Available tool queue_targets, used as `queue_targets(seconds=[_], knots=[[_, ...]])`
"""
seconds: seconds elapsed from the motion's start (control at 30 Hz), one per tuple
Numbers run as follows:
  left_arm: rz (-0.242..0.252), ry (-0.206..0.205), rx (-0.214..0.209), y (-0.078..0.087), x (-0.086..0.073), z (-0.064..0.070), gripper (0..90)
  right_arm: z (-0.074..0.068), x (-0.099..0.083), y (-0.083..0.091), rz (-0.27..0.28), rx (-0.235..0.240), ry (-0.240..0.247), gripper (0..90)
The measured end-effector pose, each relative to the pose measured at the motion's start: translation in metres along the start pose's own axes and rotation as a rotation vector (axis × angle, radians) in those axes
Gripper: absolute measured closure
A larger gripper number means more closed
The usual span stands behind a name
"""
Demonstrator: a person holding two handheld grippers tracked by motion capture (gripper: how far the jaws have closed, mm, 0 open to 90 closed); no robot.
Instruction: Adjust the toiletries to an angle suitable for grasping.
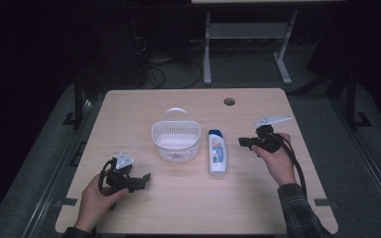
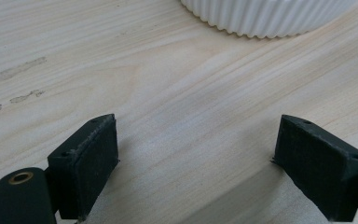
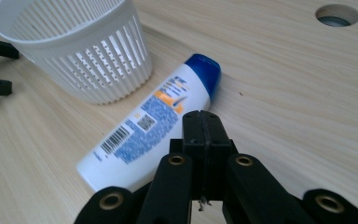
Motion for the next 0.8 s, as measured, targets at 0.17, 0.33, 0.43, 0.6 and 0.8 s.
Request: queue_targets(seconds=[0.17, 0.33, 0.43, 0.6, 0.8], knots=[[0.0, 0.0, 0.0, 0.0, 0.0, 0.0, 12.6, -0.005, 0.008, -0.014, 0.002, 0.014, 0.012, 90.0], [0.0, 0.0, 0.0, 0.0, 0.0, 0.0, 12.6, -0.01, 0.012, -0.026, -0.013, 0.025, 0.013, 90.0], [-0.001, 0.0, 0.0, 0.0, 0.0, 0.0, 12.6, -0.014, 0.015, -0.034, -0.016, 0.034, 0.013, 90.0], [-0.001, -0.001, 0.0, 0.0, 0.0, 0.0, 12.6, -0.02, 0.015, -0.049, -0.021, 0.053, 0.004, 90.0], [-0.002, -0.001, -0.001, 0.0, 0.0, 0.0, 12.6, -0.026, 0.013, -0.064, -0.035, 0.069, 0.0, 90.0]])
Point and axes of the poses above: each handheld gripper's, and its own axes: y roughly backward along the jaws, x roughly out of its top, z roughly to its right, the point moved 7 cm from there along -y, roughly forward along the jaws, and after that the axes turned 15 degrees about z, right-handed, at the moved point
